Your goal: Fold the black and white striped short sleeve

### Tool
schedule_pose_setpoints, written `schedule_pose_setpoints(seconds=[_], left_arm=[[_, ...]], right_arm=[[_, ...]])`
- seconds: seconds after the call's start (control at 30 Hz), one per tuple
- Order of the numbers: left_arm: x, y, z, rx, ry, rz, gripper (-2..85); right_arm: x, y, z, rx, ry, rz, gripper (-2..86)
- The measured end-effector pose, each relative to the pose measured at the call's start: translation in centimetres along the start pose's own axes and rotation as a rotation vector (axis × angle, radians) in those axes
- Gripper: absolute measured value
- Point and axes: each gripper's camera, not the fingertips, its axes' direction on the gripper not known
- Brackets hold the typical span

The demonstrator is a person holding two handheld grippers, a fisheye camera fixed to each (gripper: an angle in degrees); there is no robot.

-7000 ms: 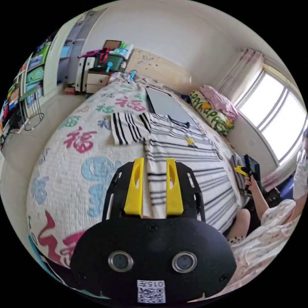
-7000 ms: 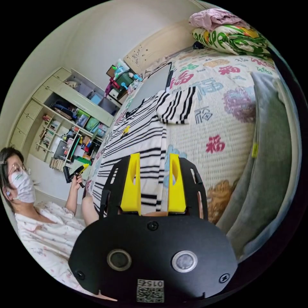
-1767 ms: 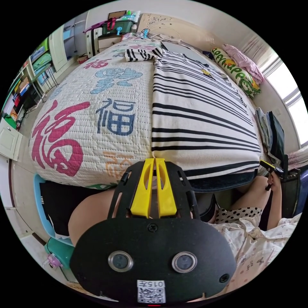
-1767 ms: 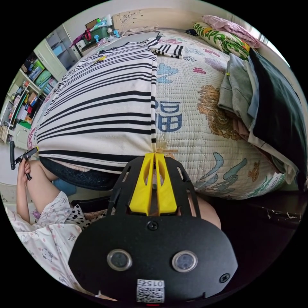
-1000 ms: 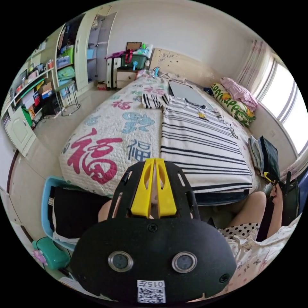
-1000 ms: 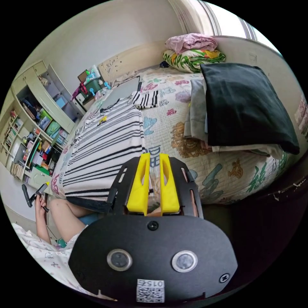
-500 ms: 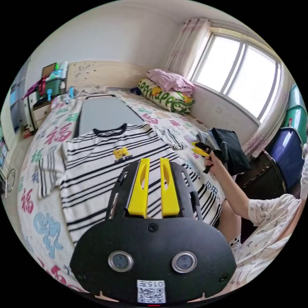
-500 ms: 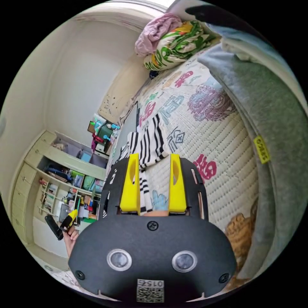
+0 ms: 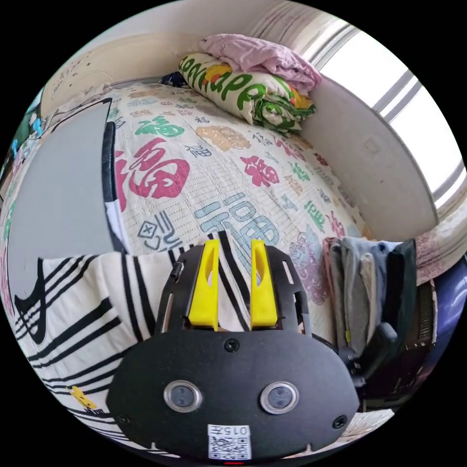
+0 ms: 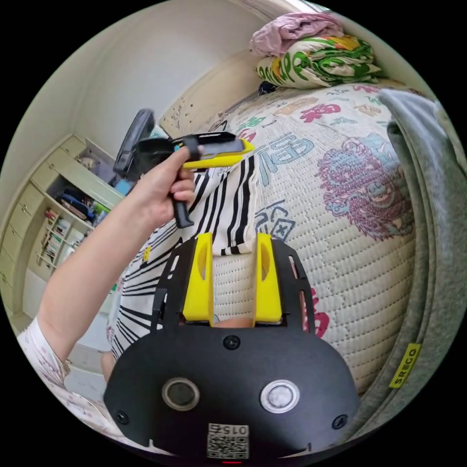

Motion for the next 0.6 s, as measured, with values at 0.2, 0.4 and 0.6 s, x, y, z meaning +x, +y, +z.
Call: schedule_pose_setpoints(seconds=[0.2,0.4,0.6], left_arm=[[0.8,-1.4,6.2,-0.054,-0.196,0.012,4.4],[-1.8,0.7,-0.1,0.146,-0.071,0.039,-0.1],[-8.4,10.3,-15.8,0.407,-0.040,0.048,-0.3]], right_arm=[[-3.2,3.4,0.1,-0.057,0.146,-0.077,6.9],[-4.0,7.8,-4.6,0.107,0.097,-0.108,2.0],[-10.0,12.6,-8.1,0.216,-0.080,-0.353,1.2]])
